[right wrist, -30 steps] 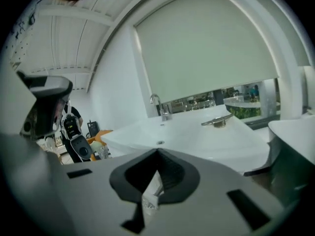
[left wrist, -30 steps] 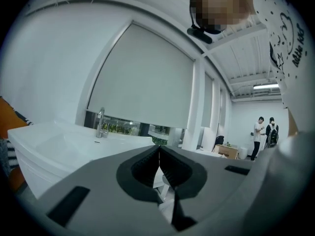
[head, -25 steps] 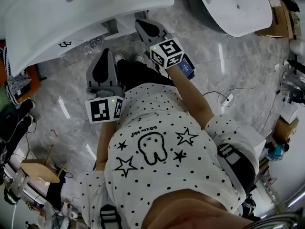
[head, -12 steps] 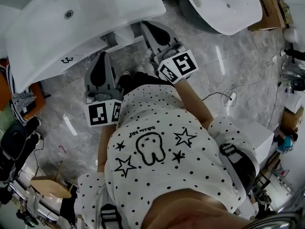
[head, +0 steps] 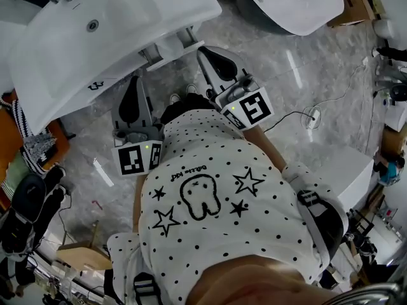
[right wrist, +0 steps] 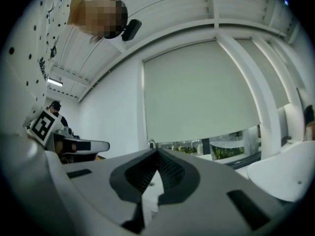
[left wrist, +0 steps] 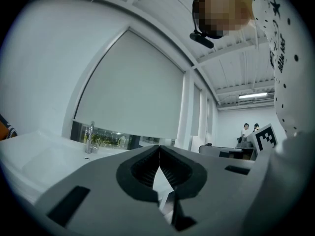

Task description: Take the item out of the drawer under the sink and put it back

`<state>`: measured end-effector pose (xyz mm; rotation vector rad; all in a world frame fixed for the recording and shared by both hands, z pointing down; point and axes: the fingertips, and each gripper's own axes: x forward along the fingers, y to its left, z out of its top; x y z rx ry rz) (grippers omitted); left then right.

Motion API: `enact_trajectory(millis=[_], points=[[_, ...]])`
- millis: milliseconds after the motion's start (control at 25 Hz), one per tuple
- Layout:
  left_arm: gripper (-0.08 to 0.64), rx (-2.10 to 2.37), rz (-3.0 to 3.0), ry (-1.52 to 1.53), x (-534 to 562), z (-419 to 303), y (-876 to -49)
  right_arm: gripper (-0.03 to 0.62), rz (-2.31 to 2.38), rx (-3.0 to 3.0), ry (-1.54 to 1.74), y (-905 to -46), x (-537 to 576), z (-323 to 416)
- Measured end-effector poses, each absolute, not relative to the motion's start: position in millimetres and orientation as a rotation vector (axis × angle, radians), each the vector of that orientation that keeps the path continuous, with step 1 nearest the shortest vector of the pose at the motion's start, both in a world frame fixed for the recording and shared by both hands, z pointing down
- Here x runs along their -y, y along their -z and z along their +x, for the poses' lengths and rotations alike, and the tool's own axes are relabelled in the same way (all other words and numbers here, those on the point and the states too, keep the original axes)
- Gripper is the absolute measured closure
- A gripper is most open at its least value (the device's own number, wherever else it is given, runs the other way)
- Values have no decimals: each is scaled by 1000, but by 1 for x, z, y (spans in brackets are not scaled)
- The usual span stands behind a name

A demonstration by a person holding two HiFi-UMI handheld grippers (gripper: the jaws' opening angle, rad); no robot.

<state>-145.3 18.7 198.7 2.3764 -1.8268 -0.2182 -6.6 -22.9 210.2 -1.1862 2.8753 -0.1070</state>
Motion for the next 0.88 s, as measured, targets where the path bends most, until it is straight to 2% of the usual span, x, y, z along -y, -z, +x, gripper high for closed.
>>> enact_trajectory(millis=[200,400,880], points=[[555,1819,2402,268,-16,-144,-204,580,-1269,-2837,138,-219,15,9],[555,1730,2365,137,-23,-138,-230,580,-1284,-2853,198,-235,5,11],[555,1726,2399,183,-26,-128,-230,580,-1136,-3013,178,-254,-13,-24]])
